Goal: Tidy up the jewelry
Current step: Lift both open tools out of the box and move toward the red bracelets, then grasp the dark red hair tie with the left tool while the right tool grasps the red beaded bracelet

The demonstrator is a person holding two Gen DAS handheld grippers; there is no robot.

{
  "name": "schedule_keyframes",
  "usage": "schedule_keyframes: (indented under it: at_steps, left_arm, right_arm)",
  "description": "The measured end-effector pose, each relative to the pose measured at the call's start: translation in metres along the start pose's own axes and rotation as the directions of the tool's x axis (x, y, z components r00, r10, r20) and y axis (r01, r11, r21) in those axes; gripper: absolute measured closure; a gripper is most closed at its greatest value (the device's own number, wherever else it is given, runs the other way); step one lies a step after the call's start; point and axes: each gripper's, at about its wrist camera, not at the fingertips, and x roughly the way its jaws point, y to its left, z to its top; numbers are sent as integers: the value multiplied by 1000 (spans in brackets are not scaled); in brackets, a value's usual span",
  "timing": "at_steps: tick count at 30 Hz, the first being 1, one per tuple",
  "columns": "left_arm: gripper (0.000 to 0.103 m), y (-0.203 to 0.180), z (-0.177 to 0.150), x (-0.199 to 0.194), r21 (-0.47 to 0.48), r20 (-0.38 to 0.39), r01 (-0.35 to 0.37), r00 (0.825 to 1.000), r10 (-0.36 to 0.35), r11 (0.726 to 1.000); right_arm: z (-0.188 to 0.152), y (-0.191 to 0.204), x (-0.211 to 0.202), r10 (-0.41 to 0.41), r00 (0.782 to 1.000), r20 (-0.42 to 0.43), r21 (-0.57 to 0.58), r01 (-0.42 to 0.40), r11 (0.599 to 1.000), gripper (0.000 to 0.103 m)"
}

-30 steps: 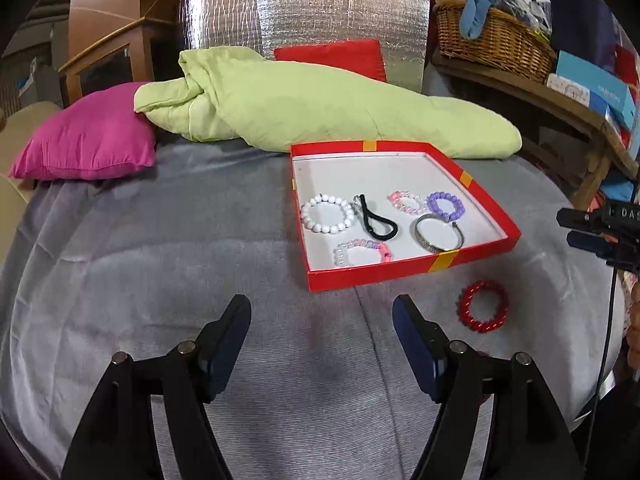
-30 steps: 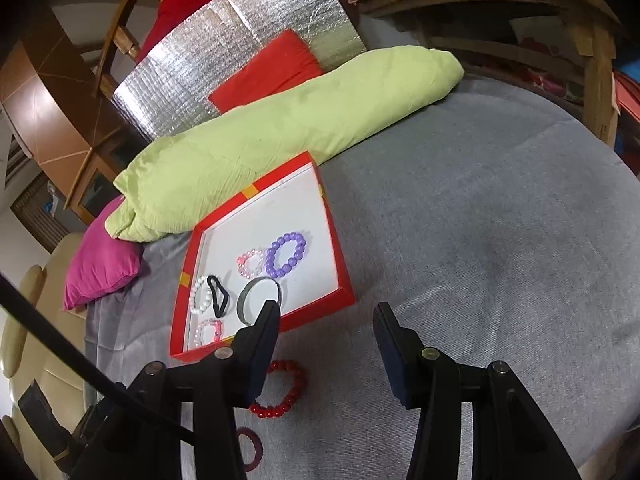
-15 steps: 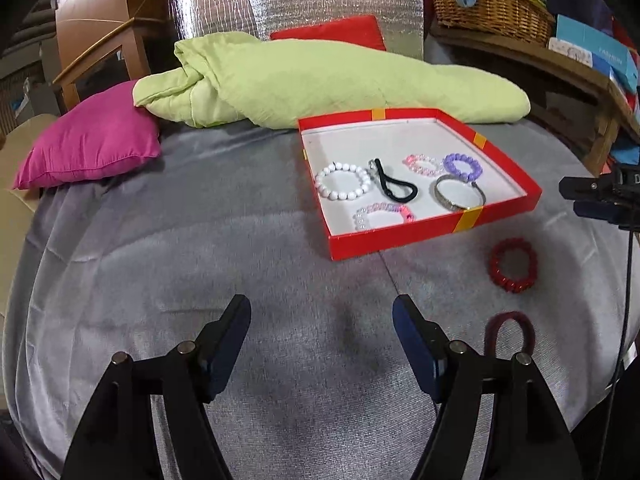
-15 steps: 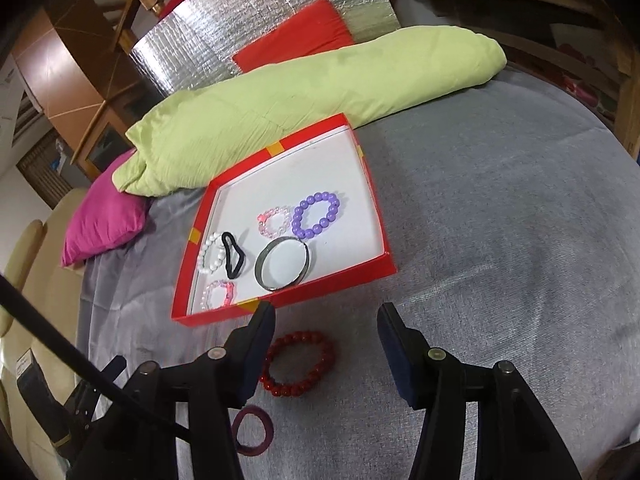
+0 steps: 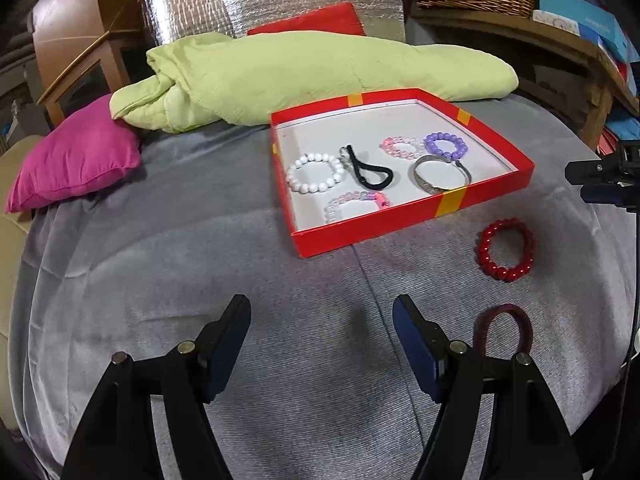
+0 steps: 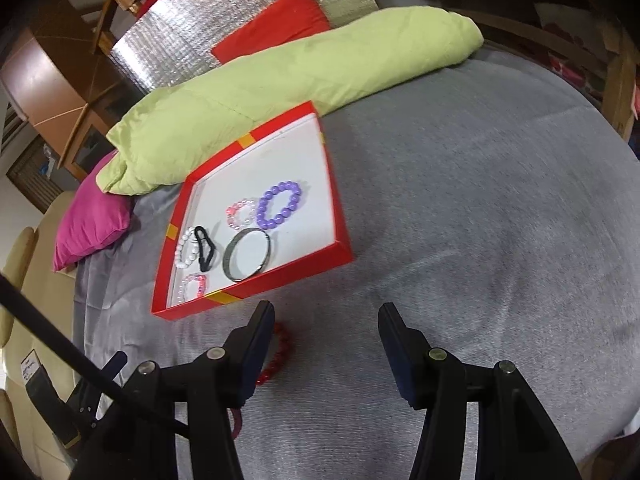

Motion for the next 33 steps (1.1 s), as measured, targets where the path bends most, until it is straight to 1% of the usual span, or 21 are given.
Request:
schedule_keyframes:
  at_steps: [5, 9, 13, 17, 19, 21, 26, 29, 30, 31, 33]
  left_arm:
    - [29, -6, 1, -2, 11, 7, 16, 1000, -16, 1000]
    - [29, -7, 1, -5, 17, 12, 33, 999, -33, 999]
    - [29, -7, 2, -11, 13, 15, 88, 996, -89, 996]
    - [29, -11, 1, -18, 21, 25, 156, 987, -156, 988]
    - [29, -15, 0, -20, 28, 25, 185, 982, -186, 982]
    - [29, -18, -1, -23, 38, 24, 214, 976, -215, 976]
    - [29, -22, -5, -24, 51, 7, 260, 965, -261, 964]
    - [29, -23, -8, -21, 51, -13, 279, 960, -279, 959]
    - [29, -24, -9, -20, 50, -19, 284, 959, -284, 957]
    - [29, -24, -9, -19, 48, -25, 291, 957, -290, 955]
    - [29, -24, -11, -18, 44, -30, 301, 953, -300, 953]
  right_arm:
    - [0, -2, 1, 6, 1000, -14, 0, -6, 1000, 45]
    - [-3, 9, 6, 17, 999, -36, -37, -19, 999, 45]
    - [-9, 24, 13, 22, 998, -60, -99, -28, 995, 45]
    - [-14, 35, 20, 11, 997, -74, -143, -21, 989, 46]
    - [-16, 39, 24, -1, 997, -81, -153, -11, 988, 53]
    - [-18, 41, 29, -13, 996, -88, -160, -1, 987, 58]
    - [-19, 44, 41, -57, 995, -82, -167, 42, 985, 59]
    - [-19, 46, 46, -55, 995, -83, -168, 40, 985, 61]
    - [-19, 46, 49, -65, 994, -84, -173, 49, 984, 62]
    - [-19, 47, 52, -70, 994, -88, -175, 54, 983, 66]
    - [-19, 48, 57, -70, 993, -94, -174, 53, 983, 68]
